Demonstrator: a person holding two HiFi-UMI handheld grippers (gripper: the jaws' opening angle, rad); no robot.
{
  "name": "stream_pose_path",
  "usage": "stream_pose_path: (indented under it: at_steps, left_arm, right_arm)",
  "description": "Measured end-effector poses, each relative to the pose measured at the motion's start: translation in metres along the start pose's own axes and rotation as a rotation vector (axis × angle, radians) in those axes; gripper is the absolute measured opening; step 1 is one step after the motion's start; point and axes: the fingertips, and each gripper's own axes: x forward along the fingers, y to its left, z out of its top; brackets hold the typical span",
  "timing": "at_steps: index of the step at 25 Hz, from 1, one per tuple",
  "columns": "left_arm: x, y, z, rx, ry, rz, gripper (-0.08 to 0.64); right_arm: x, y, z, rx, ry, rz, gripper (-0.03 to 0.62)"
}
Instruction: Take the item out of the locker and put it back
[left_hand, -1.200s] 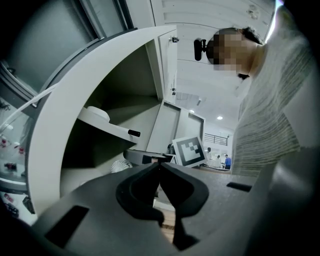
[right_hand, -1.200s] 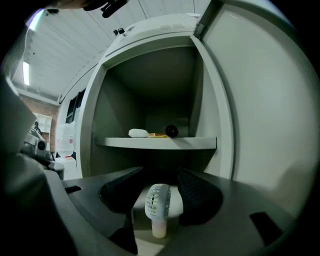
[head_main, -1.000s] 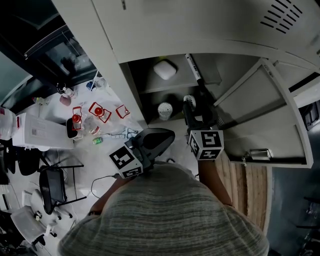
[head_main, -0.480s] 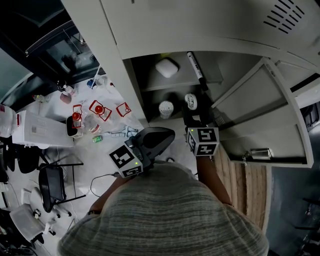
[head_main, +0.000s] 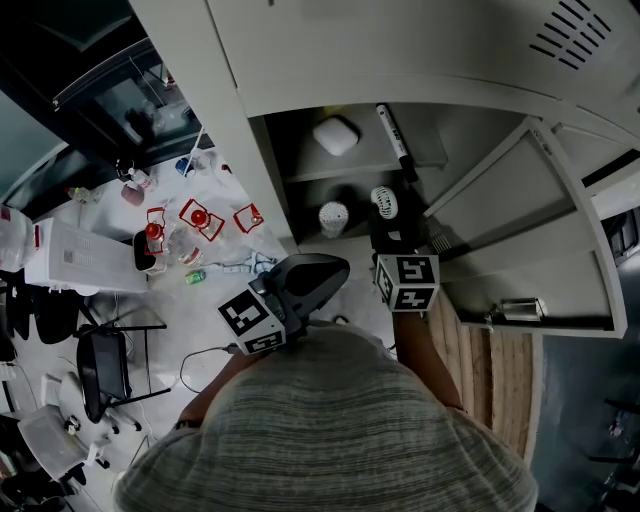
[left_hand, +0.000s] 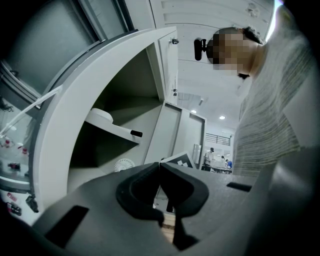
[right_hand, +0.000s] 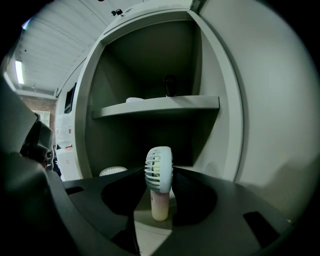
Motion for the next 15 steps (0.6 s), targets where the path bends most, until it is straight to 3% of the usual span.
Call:
stream_pose_path:
  at_steps: [15]
  left_arm:
    - [0.002,0.004,0.004,0.001,-0.015,0.002,0.008]
  right_arm:
    - [-0.043,0.029,0.071,-0.06,-0.169,0.058,0.17]
